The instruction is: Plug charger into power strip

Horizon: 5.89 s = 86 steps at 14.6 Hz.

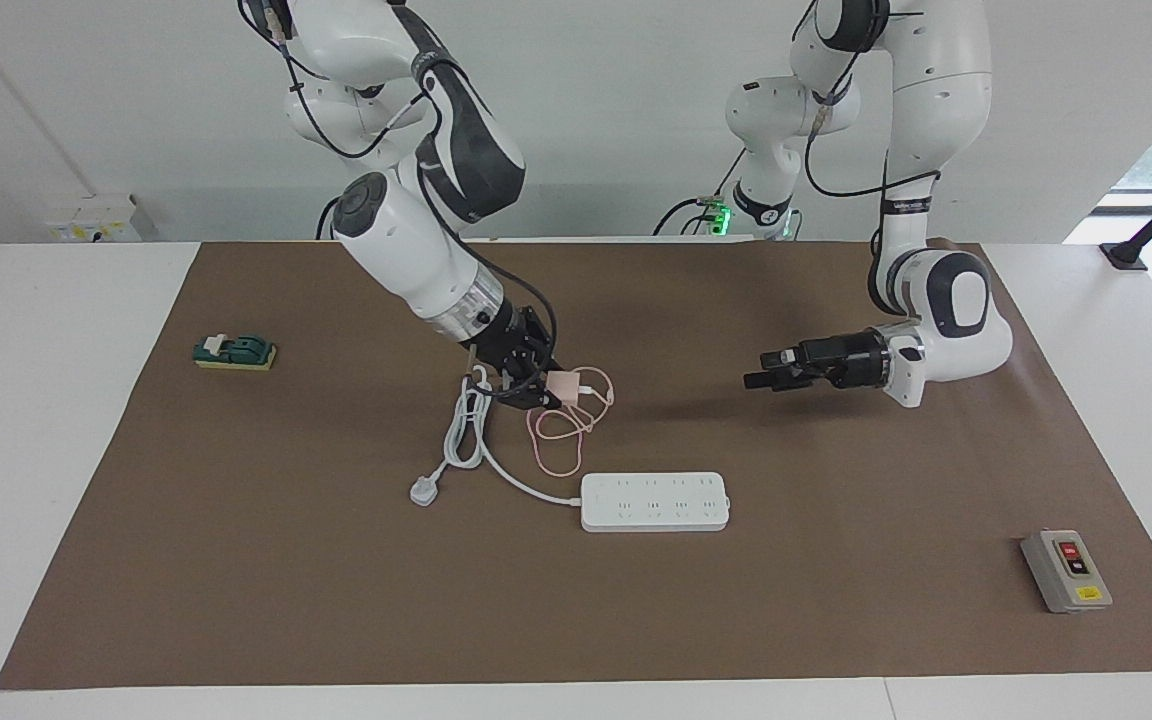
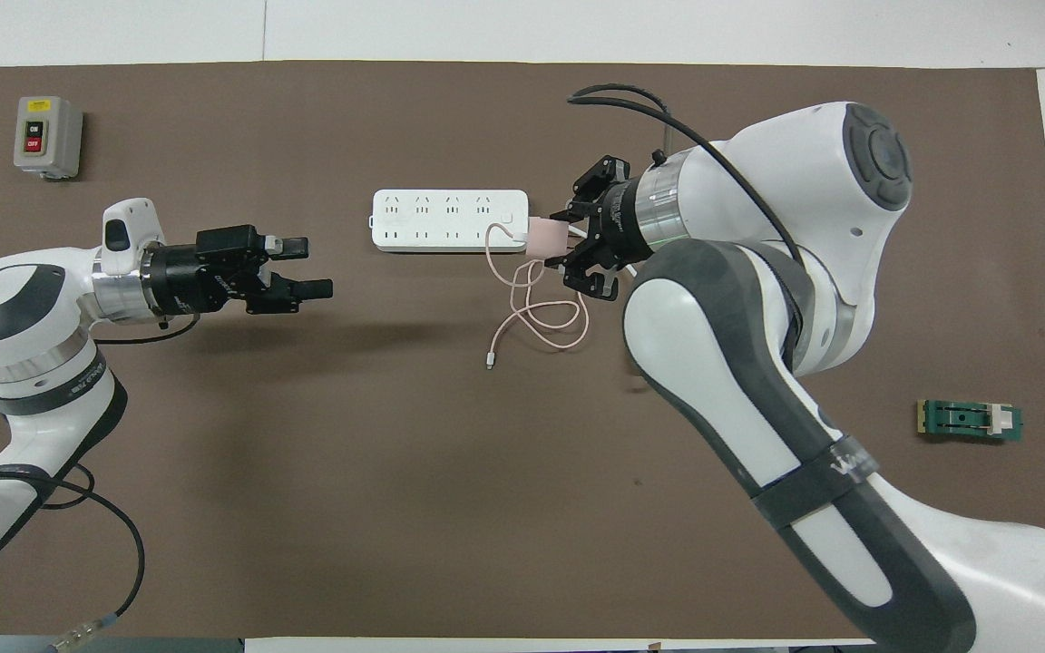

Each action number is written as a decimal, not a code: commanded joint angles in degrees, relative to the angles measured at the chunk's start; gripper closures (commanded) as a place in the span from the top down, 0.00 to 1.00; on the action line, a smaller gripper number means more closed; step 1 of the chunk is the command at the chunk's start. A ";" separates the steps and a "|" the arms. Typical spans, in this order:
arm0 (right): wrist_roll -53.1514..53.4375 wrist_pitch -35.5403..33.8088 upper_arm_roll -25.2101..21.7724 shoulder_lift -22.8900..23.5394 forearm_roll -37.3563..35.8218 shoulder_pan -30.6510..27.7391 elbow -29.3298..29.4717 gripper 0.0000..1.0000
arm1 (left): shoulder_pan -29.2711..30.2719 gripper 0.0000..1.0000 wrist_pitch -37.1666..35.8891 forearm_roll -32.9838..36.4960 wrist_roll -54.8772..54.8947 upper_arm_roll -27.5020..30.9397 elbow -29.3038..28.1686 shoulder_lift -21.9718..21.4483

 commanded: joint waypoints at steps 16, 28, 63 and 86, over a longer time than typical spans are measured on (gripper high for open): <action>-6.13 8.13 0.34 3.44 11.17 6.86 2.06 0.02 | -6.00 1.00 -2.04 -6.10 3.65 -0.59 7.35 5.12; -2.44 11.03 0.08 5.99 9.50 9.06 1.18 0.02 | -10.04 1.00 4.90 -8.39 10.50 -0.68 7.17 4.50; 1.25 10.94 0.08 5.90 5.19 9.14 0.48 0.02 | -12.25 0.79 13.87 4.00 7.16 -0.24 6.29 -0.95; 1.43 11.03 0.08 5.81 5.19 9.14 0.12 0.02 | -11.81 0.00 11.50 6.55 9.10 -0.51 3.21 -2.18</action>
